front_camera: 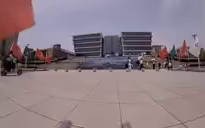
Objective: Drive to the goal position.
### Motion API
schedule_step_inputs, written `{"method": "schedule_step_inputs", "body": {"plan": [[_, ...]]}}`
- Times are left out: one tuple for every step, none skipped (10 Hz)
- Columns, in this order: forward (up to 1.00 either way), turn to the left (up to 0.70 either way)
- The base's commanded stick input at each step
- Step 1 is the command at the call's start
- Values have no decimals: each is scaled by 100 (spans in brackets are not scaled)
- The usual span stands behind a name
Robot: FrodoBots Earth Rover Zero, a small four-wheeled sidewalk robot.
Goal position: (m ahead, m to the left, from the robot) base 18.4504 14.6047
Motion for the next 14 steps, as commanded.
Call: {"method": "schedule_step_inputs", "body": {"plan": [[100,-1],[100,-1],[100,-1],[100,-1],[100,-1],[100,-1],[100,-1],[100,-1],[100,-1],[100,-1],[100,-1],[100,-1],[100,-1],[100,-1]]}}
